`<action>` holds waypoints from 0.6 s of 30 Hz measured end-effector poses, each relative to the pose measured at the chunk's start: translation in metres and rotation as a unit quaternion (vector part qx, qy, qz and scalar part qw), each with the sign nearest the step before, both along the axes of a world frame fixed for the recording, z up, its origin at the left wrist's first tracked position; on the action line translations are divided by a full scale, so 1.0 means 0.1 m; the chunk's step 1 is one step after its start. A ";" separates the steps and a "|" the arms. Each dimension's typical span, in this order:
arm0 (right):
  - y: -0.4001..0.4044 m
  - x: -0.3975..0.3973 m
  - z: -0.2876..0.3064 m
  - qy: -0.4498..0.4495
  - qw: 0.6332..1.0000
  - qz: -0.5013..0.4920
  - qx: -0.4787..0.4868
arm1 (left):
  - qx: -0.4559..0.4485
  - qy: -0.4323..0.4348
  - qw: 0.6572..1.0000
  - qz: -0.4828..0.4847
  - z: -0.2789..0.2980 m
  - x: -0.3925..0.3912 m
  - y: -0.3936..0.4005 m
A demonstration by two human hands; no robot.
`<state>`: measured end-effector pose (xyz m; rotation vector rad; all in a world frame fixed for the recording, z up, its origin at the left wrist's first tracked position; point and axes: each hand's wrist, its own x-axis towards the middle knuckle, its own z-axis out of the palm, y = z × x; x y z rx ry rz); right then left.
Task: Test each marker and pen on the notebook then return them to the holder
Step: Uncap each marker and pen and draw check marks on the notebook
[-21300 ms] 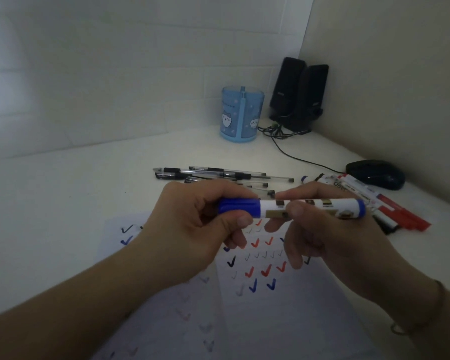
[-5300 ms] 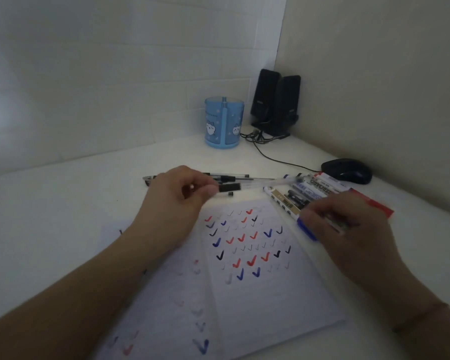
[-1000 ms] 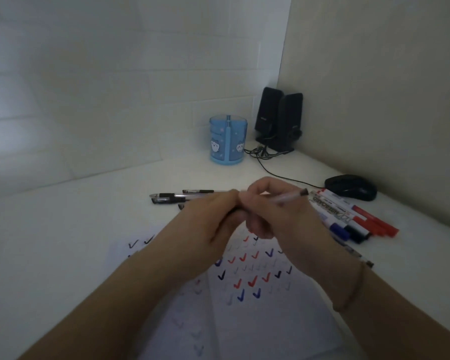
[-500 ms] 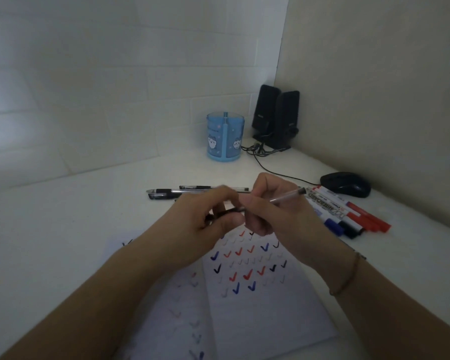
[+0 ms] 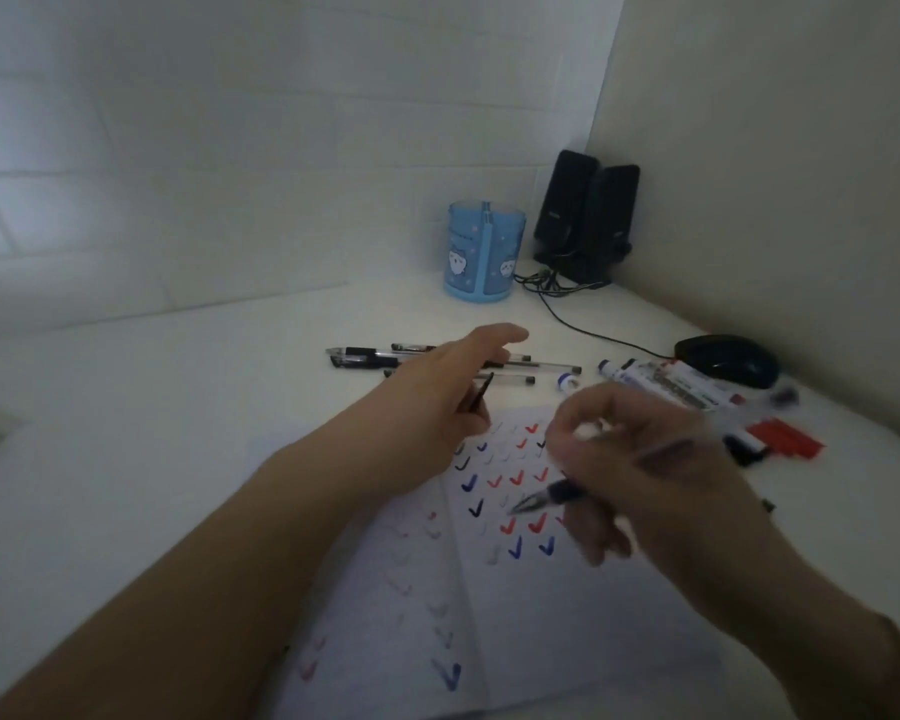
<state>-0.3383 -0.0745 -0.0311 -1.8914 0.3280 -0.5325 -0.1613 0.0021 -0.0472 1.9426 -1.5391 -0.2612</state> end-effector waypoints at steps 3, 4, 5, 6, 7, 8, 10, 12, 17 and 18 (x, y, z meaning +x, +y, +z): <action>0.07 0.00 -0.29 0.016 0.998 -0.010 -0.054 | -0.007 0.028 1.000 -0.004 -0.03 0.01 0.00; 0.07 0.02 -0.35 0.001 0.997 -0.035 -0.066 | -0.009 0.030 0.999 -0.009 -0.04 0.01 0.01; 0.06 0.04 -0.39 -0.012 0.996 -0.057 -0.073 | -0.011 0.030 0.999 -0.015 -0.04 0.00 0.01; 0.05 0.05 -0.42 -0.017 0.994 -0.071 -0.076 | -0.015 0.031 0.999 -0.020 -0.04 -0.01 0.01; 0.04 0.07 -0.45 -0.017 0.994 -0.080 -0.075 | -0.019 0.028 0.999 -0.021 -0.04 -0.01 0.01; 0.02 0.08 -0.47 -0.016 0.993 -0.088 -0.072 | -0.019 0.020 0.999 -0.021 -0.04 -0.02 0.00; 0.01 0.09 -0.48 -0.014 0.993 -0.094 -0.069 | -0.011 0.000 1.000 -0.018 -0.04 -0.03 0.00; 0.02 0.09 -0.48 -0.007 0.993 -0.091 -0.075 | -0.017 -0.005 1.000 -0.018 -0.04 -0.03 0.01; 0.04 0.10 -0.48 -0.004 0.992 -0.078 -0.100 | -0.015 -0.003 1.000 -0.026 -0.06 -0.05 0.01; 0.04 0.10 -0.48 -0.003 0.992 -0.074 -0.105 | -0.016 0.001 1.000 -0.023 -0.05 -0.06 0.00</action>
